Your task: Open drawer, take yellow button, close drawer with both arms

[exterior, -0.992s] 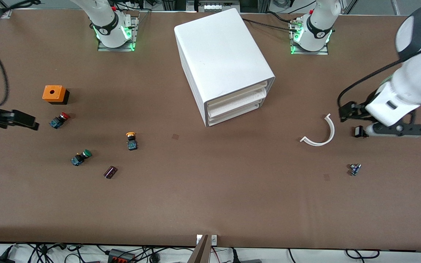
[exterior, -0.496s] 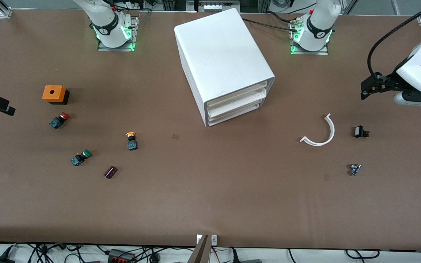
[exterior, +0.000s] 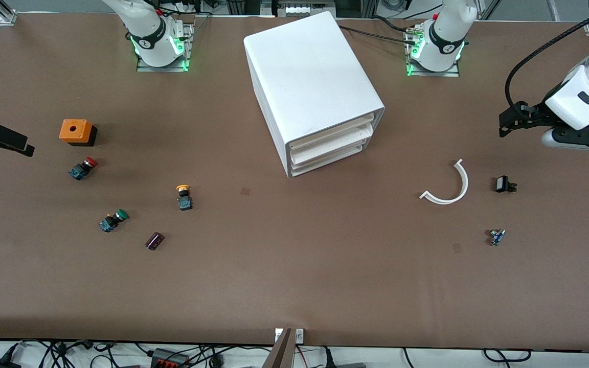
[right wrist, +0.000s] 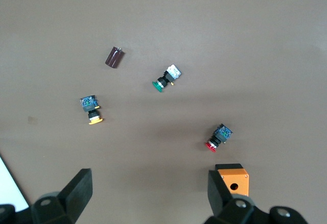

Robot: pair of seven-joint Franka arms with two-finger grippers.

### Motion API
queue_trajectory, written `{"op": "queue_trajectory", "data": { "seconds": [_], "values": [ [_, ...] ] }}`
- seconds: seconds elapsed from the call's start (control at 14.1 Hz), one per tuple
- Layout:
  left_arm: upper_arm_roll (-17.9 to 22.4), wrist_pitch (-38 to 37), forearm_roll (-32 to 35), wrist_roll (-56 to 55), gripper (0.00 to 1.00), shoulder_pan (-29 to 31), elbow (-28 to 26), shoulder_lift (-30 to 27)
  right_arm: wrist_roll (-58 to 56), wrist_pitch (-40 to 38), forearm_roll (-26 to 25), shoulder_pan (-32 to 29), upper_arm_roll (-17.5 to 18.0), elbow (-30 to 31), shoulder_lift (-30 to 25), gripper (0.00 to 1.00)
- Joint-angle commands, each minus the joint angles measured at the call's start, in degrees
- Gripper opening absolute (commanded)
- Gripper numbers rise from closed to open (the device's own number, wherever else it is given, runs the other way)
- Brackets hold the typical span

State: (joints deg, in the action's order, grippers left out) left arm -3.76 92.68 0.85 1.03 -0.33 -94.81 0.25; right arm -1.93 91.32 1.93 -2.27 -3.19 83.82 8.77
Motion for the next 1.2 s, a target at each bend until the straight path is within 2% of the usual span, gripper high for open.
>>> {"op": "queue_trajectory", "data": {
  "seconds": [0.0,0.28,0.78,1.13],
  "values": [
    [0.3,-0.7,-0.7,0.6,1.00,-0.1,-0.5,-1.2,0.0,2.7,-0.9,-1.0,1.3,7.8,-5.8,1.00],
    [0.2,-0.8,-0.6,0.6,1.00,-0.1,-0.4,-1.2,-0.7,3.5,-3.2,-0.8,1.3,8.0,-5.8,1.00],
    [0.1,-0.9,-0.5,0.6,1.00,-0.3,0.0,-1.2,-1.8,4.1,-3.2,-0.8,1.3,7.7,-5.8,1.00],
    [0.1,-0.9,-0.5,0.6,1.00,-0.3,0.0,-1.2,-2.3,4.6,-3.2,-0.7,1.3,9.7,-6.6,1.00]
  ]
}}
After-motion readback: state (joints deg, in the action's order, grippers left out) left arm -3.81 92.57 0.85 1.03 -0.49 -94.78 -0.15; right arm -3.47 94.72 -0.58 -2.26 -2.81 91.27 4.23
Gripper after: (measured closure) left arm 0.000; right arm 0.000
